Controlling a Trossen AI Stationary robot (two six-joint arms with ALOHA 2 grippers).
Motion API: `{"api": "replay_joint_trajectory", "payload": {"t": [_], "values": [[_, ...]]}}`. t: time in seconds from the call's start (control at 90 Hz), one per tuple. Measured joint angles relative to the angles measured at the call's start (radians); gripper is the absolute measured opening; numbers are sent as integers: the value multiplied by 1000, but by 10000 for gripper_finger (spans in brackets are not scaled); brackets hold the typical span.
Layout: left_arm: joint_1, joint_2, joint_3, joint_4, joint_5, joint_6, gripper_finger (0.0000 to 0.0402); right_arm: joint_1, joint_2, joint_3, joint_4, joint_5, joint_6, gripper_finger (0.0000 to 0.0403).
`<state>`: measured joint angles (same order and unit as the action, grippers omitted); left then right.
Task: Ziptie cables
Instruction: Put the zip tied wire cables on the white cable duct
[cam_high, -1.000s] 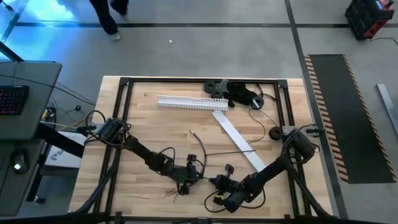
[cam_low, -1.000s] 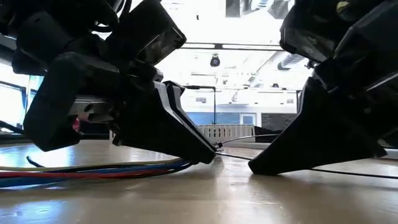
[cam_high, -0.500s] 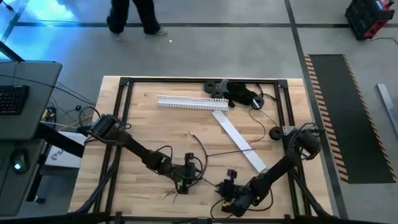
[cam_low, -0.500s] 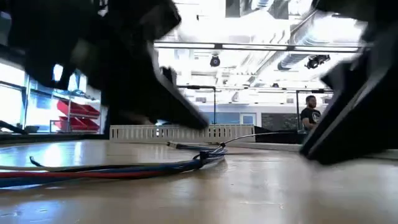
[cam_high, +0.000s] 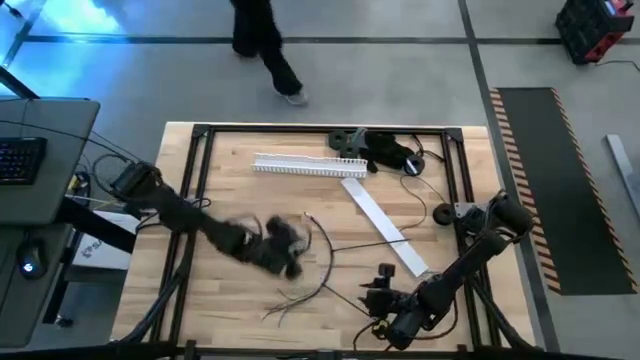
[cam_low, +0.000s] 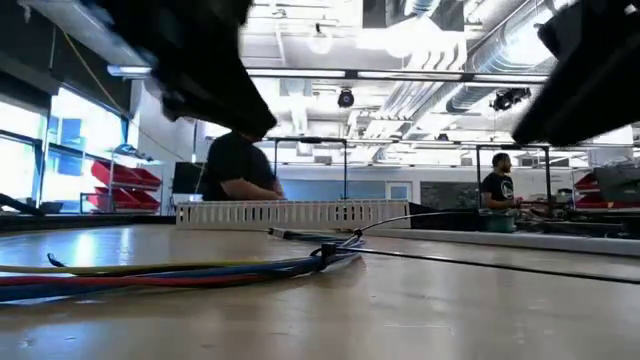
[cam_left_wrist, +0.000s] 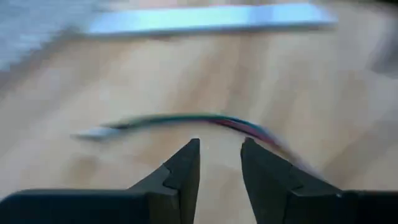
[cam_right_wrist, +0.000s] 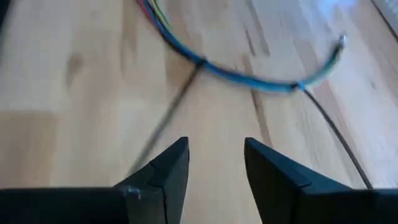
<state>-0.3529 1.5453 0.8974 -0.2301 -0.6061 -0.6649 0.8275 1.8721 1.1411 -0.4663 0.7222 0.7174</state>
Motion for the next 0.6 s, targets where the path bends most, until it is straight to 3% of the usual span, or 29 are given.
{"api": "replay_joint_trajectory", "payload": {"t": [0.211,0.4,0.6], "values": [[354,-15,0,-42,262,326,120,-5,0,-97,46,11,99,140],[558,19,0,28,268,784,152,-47,0,-176,93,-6,139,140],[694,84,1,59,319,1060,163,-96,0,-192,122,-64,147,140]]}}
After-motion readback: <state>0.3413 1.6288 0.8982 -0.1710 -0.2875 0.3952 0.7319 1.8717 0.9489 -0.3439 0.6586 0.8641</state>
